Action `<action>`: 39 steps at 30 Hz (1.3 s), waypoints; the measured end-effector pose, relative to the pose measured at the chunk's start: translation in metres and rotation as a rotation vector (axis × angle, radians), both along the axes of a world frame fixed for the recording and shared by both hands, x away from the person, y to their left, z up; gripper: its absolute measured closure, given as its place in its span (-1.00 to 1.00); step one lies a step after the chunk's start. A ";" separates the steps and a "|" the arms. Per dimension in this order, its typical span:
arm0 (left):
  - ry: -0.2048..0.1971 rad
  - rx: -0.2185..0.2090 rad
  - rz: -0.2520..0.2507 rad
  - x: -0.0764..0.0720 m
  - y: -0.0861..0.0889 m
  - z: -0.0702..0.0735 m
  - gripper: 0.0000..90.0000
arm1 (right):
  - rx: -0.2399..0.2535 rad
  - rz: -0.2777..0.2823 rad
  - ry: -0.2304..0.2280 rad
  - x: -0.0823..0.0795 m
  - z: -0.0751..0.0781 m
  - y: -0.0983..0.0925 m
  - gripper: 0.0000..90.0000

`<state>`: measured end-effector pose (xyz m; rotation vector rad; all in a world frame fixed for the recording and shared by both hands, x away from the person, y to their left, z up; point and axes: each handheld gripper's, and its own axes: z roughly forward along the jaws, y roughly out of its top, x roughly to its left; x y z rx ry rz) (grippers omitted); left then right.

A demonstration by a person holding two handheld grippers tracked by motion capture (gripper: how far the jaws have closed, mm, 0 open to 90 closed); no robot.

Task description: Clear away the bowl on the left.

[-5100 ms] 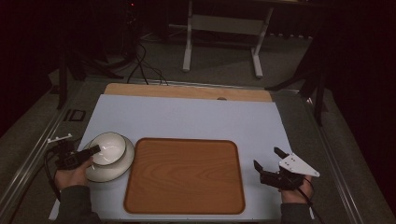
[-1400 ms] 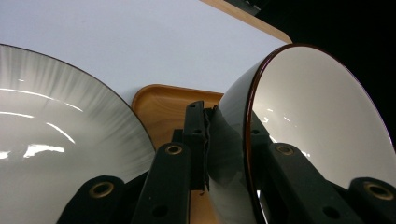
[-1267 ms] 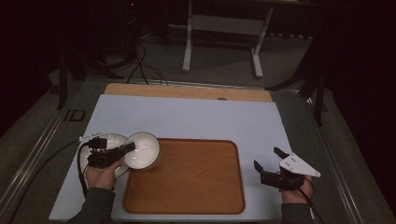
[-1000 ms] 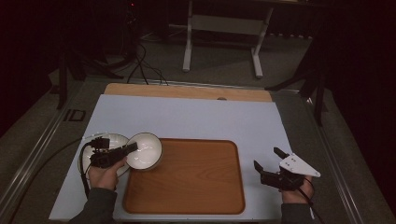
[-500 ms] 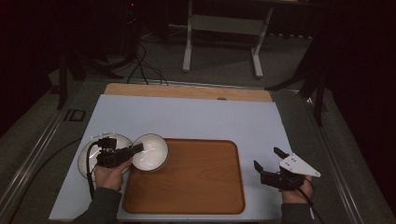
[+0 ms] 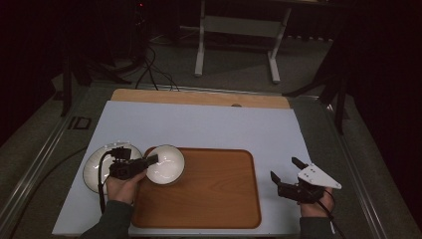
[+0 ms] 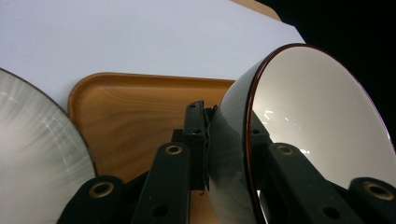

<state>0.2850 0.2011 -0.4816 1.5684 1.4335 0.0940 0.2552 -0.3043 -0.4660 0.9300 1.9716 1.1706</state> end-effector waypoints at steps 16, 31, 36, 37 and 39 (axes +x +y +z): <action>0.016 0.025 -0.035 0.004 -0.018 -0.006 0.75 | -0.001 0.000 0.001 0.000 0.000 0.000 -0.70; 0.025 0.051 -0.070 0.006 -0.033 -0.012 0.75 | -0.001 0.001 0.002 0.000 0.000 0.000 -0.70; 0.033 0.055 -0.073 0.006 -0.038 -0.014 0.75 | -0.001 0.002 0.001 0.000 0.000 0.000 -0.70; 0.034 0.057 -0.075 0.006 -0.039 -0.015 0.75 | -0.002 0.004 0.000 0.001 0.000 0.000 -0.70; 0.035 0.065 -0.079 0.006 -0.042 -0.016 0.75 | -0.002 0.006 0.000 0.001 0.000 0.001 -0.70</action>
